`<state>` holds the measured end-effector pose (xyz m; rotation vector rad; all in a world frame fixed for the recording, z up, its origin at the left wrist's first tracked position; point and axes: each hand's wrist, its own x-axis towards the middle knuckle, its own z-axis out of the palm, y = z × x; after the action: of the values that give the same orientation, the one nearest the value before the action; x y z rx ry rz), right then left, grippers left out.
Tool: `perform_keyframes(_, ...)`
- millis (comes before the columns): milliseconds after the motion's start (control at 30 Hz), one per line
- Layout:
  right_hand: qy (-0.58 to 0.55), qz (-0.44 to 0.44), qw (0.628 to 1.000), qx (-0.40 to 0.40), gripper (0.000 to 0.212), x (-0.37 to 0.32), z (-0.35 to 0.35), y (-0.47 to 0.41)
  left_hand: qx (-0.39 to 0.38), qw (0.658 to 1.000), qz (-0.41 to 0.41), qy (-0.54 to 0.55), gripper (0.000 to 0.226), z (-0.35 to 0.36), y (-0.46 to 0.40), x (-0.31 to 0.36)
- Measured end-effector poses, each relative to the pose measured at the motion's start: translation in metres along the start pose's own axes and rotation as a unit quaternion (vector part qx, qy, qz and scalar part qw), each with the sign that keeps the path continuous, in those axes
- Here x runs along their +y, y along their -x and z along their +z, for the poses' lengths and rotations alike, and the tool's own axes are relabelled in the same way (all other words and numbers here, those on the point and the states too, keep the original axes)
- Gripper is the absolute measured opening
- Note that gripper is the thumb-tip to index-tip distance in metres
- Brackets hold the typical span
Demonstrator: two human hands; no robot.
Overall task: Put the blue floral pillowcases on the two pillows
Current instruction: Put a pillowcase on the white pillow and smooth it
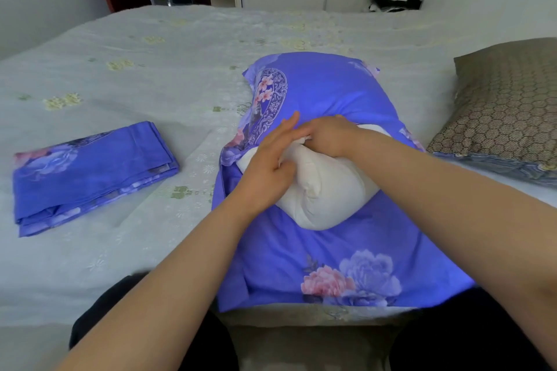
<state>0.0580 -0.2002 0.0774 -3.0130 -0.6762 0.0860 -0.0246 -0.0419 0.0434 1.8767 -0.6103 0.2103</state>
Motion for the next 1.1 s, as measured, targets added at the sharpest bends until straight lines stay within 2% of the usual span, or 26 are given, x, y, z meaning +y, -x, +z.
perform_keyframes(67,-0.051,-0.003,0.998,-0.033,0.040,0.004,0.000,-0.005,-0.021,0.999,-0.009,0.030,0.049,0.003,-0.004,0.012)
perform_keyframes(100,-0.072,-0.013,0.996,-0.045,0.035,0.007,0.001,-0.006,-0.060,0.998,-0.011,-0.009,0.047,0.005,-0.005,0.012)
perform_keyframes(167,-0.131,-0.014,0.989,-0.061,0.016,0.014,0.004,-0.008,-0.137,0.982,0.016,-0.130,0.063,0.008,-0.002,0.004)
perform_keyframes(200,-0.168,-0.003,0.984,-0.060,0.015,0.017,0.005,-0.008,-0.160,0.974,0.027,-0.158,0.069,0.008,0.000,0.000)
perform_keyframes(333,-0.214,0.016,0.976,-0.035,0.035,0.021,0.009,-0.009,-0.224,0.952,0.010,-0.210,0.103,0.004,0.010,-0.010)
perform_keyframes(400,-0.211,0.016,0.977,-0.033,0.037,0.022,0.009,-0.009,-0.220,0.936,0.037,-0.272,0.122,0.008,0.015,-0.014)
perform_keyframes(467,-0.215,0.014,0.976,-0.030,0.035,0.024,0.009,-0.010,-0.194,0.921,0.087,-0.325,0.132,0.015,0.020,-0.025)
perform_keyframes(533,-0.217,0.012,0.976,-0.025,0.032,0.026,0.009,-0.012,-0.164,0.911,0.123,-0.358,0.133,0.022,0.022,-0.039)
perform_keyframes(633,-0.231,0.022,0.973,-0.007,0.035,0.029,0.012,-0.012,-0.090,0.908,0.168,-0.372,0.117,0.031,0.019,-0.050)
perform_keyframes(700,-0.261,0.050,0.963,0.036,0.030,0.032,0.016,-0.011,-0.048,0.909,0.182,-0.372,0.107,0.032,0.015,-0.050)
perform_keyframes(767,-0.293,0.095,0.943,0.123,0.016,0.033,0.023,-0.006,-0.042,0.904,0.182,-0.386,0.101,0.032,0.010,-0.048)
perform_keyframes(867,-0.277,0.137,0.903,0.299,0.017,0.030,0.027,0.015,-0.085,0.923,0.131,-0.351,0.084,0.028,-0.002,-0.043)
perform_keyframes(967,-0.255,0.106,0.839,0.469,0.018,0.030,0.030,0.044,-0.129,0.957,0.049,-0.257,0.071,0.019,-0.018,-0.042)
perform_keyframes(1033,-0.216,0.117,0.816,0.523,0.015,0.029,0.041,0.066,-0.119,0.966,0.013,-0.231,0.060,0.010,-0.031,-0.036)
perform_keyframes(1100,-0.204,0.143,0.826,0.506,0.012,0.024,0.061,0.090,-0.125,0.965,-0.045,-0.225,0.048,0.002,-0.045,-0.029)
